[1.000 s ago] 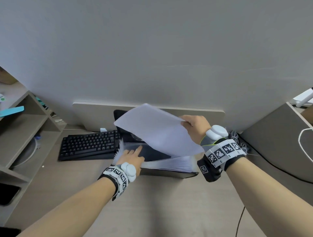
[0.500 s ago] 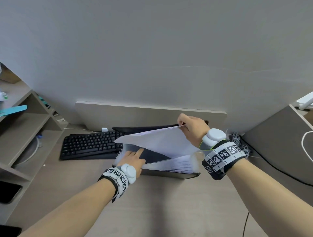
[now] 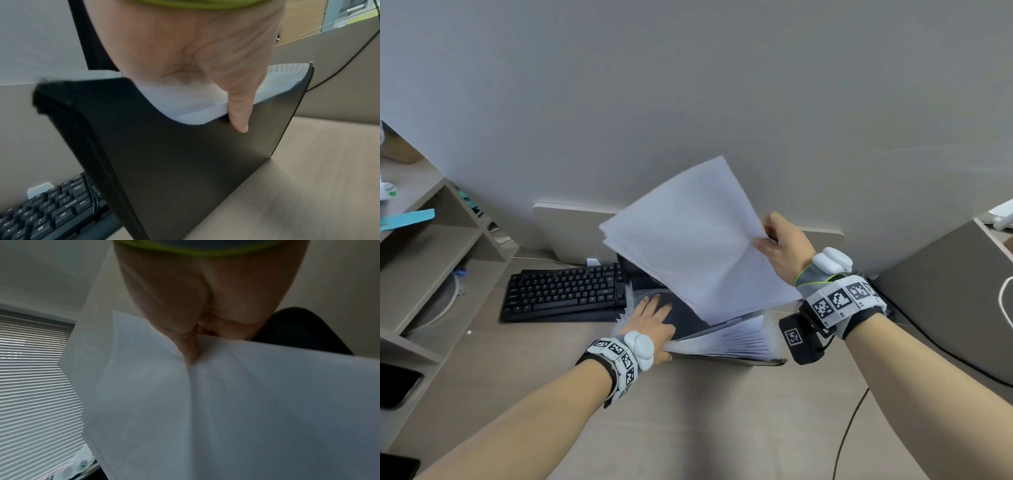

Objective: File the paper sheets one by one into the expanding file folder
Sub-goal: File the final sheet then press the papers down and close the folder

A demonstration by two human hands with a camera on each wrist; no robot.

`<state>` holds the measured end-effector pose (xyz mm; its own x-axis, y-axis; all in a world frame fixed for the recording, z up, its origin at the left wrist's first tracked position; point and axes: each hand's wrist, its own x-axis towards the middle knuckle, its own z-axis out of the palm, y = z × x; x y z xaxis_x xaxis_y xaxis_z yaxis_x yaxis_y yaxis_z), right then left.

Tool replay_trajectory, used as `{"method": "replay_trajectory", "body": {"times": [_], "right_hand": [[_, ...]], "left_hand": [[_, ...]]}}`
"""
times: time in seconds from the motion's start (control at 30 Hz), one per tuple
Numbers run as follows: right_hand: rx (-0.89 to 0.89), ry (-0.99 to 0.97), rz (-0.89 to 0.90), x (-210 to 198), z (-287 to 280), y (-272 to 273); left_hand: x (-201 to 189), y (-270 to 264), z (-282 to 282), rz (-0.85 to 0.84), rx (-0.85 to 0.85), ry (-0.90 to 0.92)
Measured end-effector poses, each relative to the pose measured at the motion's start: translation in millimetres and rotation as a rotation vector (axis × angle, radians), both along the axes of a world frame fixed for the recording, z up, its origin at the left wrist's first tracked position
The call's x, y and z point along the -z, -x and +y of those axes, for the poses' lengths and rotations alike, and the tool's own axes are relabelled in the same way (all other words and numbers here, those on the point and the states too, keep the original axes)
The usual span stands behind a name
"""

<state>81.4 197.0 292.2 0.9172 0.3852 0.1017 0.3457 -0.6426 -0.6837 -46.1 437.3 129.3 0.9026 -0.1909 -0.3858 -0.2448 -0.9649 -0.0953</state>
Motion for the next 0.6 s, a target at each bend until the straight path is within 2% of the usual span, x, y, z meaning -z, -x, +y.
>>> {"method": "replay_trajectory", "body": {"times": [0.2, 0.33, 0.47, 0.6], "right_hand": [[0.012, 0.027, -0.037, 4.1, -1.2, -7.5], [-0.095, 0.099, -0.097, 5.3, 4.9, 0.9], [-0.226, 0.206, -0.170, 9.0, 10.3, 5.1], [-0.325, 0.377, -0.231, 24.4, 13.1, 7.1]], "left_hand": [[1.5, -6.2, 1.2, -0.014, 0.025, -0.030], [-0.5, -8.4, 3.4, -0.060, 0.027, -0.030], [-3.6, -9.9, 5.0, -0.048, -0.045, -0.020], [-5.2, -11.5, 6.5, -0.096, -0.058, -0.009]]}}
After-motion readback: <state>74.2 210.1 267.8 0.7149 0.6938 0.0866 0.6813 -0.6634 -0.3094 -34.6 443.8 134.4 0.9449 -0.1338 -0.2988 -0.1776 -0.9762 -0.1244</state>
